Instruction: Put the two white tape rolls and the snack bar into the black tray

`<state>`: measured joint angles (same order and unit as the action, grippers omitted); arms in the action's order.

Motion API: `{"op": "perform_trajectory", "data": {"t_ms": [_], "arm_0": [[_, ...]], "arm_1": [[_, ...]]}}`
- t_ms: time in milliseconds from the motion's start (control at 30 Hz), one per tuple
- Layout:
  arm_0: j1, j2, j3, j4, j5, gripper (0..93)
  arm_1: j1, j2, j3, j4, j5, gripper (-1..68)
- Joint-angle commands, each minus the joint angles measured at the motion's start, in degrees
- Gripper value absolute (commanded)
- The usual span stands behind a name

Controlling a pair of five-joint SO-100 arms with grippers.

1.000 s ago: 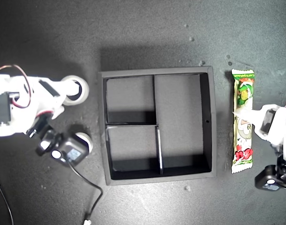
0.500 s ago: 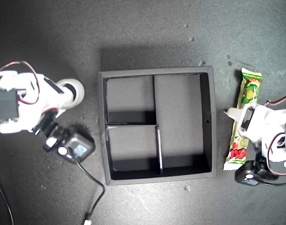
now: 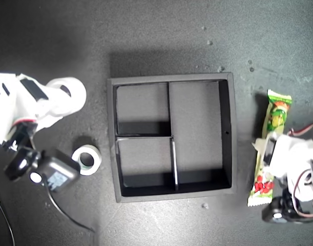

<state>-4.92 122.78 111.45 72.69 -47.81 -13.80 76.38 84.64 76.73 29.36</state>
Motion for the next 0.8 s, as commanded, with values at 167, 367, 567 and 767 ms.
{"op": "perform_trajectory", "data": {"t_ms": [167,367,567,767], "arm_0": [[1.2,-8.8,-17.8,3.9,2.3,0.0],[2.5,-20.2,-30.2,5.2,3.9,0.0],[4.6,-35.9,-45.3,9.1,3.4,0.0],[5.7,-45.5,-53.8,13.8,2.4,0.0]], "arm_1": [[-1.9,0.4,-23.3,8.4,-15.1,6.3],[-0.6,-7.1,-39.4,7.4,-21.4,6.4],[1.5,-23.8,-59.9,7.6,-23.7,6.2],[1.5,-24.9,-60.0,7.4,-22.9,6.0]]}}
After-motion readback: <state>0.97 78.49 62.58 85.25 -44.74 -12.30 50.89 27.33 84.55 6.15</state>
